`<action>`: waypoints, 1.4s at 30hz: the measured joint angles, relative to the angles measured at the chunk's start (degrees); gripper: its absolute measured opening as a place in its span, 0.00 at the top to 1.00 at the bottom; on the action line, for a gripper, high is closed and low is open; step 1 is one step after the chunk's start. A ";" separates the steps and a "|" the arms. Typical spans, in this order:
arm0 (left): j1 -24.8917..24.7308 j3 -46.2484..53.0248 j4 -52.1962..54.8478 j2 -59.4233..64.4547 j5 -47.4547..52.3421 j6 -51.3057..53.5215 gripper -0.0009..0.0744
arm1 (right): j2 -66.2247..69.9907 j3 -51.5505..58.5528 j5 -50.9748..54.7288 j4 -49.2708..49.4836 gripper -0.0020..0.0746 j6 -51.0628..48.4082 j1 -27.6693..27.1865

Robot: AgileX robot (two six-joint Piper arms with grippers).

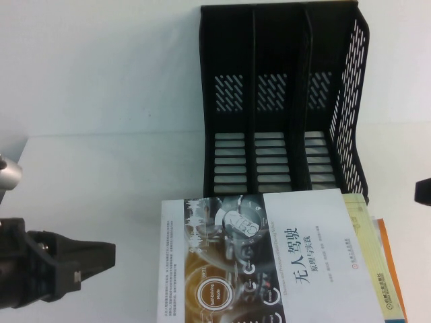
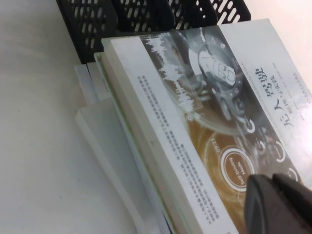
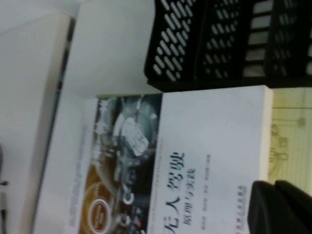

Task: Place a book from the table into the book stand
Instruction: Push book with right arm

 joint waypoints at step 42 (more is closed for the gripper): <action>12.03 -0.27 -12.96 19.61 5.22 12.12 0.99 | 11.53 -0.26 -5.40 -3.36 0.98 -3.02 9.87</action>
